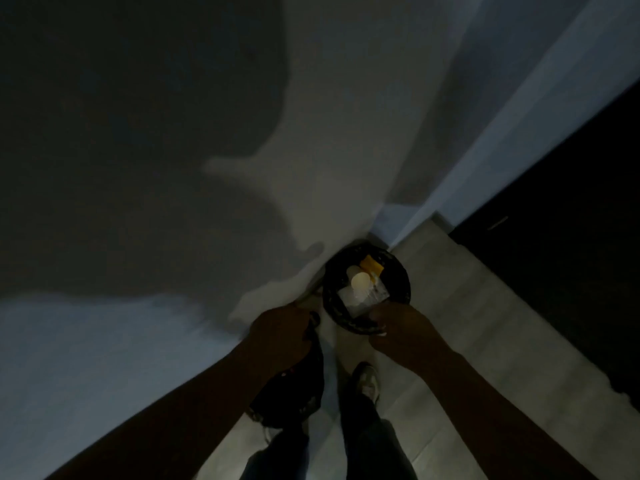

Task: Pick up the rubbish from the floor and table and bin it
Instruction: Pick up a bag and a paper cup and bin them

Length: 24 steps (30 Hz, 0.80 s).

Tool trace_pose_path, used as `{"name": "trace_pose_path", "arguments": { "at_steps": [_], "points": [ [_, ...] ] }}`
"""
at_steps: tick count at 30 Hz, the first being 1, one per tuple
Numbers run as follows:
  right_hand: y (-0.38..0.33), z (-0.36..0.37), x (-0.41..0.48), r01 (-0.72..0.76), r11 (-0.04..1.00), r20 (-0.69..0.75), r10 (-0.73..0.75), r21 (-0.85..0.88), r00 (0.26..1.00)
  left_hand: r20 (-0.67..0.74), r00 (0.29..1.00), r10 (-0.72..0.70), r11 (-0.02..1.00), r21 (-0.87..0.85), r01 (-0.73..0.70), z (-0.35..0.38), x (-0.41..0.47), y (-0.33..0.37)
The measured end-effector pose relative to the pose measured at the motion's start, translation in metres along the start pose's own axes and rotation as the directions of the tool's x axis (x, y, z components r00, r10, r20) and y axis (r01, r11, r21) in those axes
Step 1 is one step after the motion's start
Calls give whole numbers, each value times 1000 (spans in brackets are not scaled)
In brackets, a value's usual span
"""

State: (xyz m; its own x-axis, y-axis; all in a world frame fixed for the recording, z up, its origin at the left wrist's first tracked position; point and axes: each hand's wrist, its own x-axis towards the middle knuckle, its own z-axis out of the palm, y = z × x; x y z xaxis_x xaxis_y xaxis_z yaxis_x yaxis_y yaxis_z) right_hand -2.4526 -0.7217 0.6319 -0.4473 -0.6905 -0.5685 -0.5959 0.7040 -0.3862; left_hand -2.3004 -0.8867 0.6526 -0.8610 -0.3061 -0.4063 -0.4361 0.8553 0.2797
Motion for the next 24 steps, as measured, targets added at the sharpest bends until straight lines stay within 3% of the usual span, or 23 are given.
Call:
{"name": "trace_pose_path", "arguments": {
  "at_steps": [2,4,5,7,11,17,24],
  "points": [
    [-25,-17,-23,81,997,-28,-81,-16,996,-186,975,119,993,23,-117,-20,-40,0],
    [-48,-32,-45,157,985,-9,-158,-73,987,-258,963,81,990,-91,-107,-31,-73,5],
    [-58,-39,-54,196,976,-2,-197,-96,980,-239,970,46,995,-79,-66,-42,-89,10],
    [-79,-55,-69,279,956,8,-279,-93,960,-127,980,-154,977,-168,132,-61,-113,18],
    [-112,-84,-92,447,867,141,-425,-218,894,-39,897,-440,877,-236,420,-70,-155,39],
    [-145,-120,-119,709,599,371,-604,-373,705,-133,653,-745,614,-520,594,-57,-221,107],
    [-216,-109,-178,904,283,517,-747,-322,418,-108,316,-943,292,-724,625,-42,-310,162]
  ]
}}
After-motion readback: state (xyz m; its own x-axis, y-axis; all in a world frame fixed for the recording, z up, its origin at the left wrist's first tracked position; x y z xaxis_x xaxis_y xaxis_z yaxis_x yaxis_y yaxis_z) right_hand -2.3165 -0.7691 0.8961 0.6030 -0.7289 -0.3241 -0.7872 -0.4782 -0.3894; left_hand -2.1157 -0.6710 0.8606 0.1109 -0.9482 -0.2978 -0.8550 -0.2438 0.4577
